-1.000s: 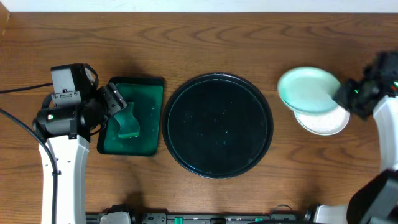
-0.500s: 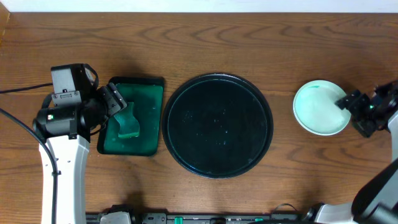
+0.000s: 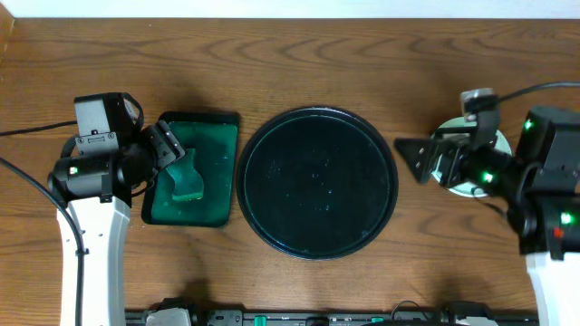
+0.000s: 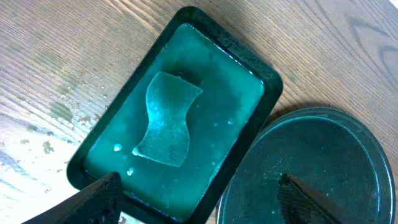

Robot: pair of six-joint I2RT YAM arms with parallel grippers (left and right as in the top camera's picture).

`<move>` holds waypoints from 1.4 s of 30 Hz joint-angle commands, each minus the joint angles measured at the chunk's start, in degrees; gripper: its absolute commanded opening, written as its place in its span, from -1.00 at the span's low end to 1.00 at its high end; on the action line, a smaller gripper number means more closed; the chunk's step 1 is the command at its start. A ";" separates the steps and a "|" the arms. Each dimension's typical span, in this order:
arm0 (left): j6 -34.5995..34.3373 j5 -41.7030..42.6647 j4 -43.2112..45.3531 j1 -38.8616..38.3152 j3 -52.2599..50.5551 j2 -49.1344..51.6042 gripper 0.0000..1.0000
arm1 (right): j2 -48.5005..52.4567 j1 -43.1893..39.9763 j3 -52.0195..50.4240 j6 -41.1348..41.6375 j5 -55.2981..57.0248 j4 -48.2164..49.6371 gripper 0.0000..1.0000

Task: Clean dirty plates on tray and stack at the side
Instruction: 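Release the plate and withdraw the right gripper downward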

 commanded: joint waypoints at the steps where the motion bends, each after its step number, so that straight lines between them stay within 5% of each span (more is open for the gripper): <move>1: 0.39 0.50 -0.22 0.13 1.29 0.02 0.60 | -2.71 2.82 0.35 -1.73 -0.35 -1.09 0.99; 11: 0.39 0.50 -0.22 0.13 1.29 0.02 0.60 | -14.05 0.13 -0.90 -11.56 22.18 -8.85 0.98; 15: 0.39 0.50 -0.22 0.13 1.29 0.02 0.59 | -22.84 0.87 -9.64 -12.57 29.68 0.44 0.98; 28: 0.39 0.50 -0.22 0.13 1.29 0.02 0.59 | -57.92 2.78 -53.31 -12.55 30.05 25.00 0.99; 35: 0.39 0.50 -0.22 0.13 1.29 0.02 0.60 | -58.64 5.46 -64.74 -12.55 30.21 42.45 0.99; 42: 0.39 0.50 -0.22 0.13 1.29 0.02 0.60 | -58.64 6.51 -64.65 -12.55 30.21 42.14 0.99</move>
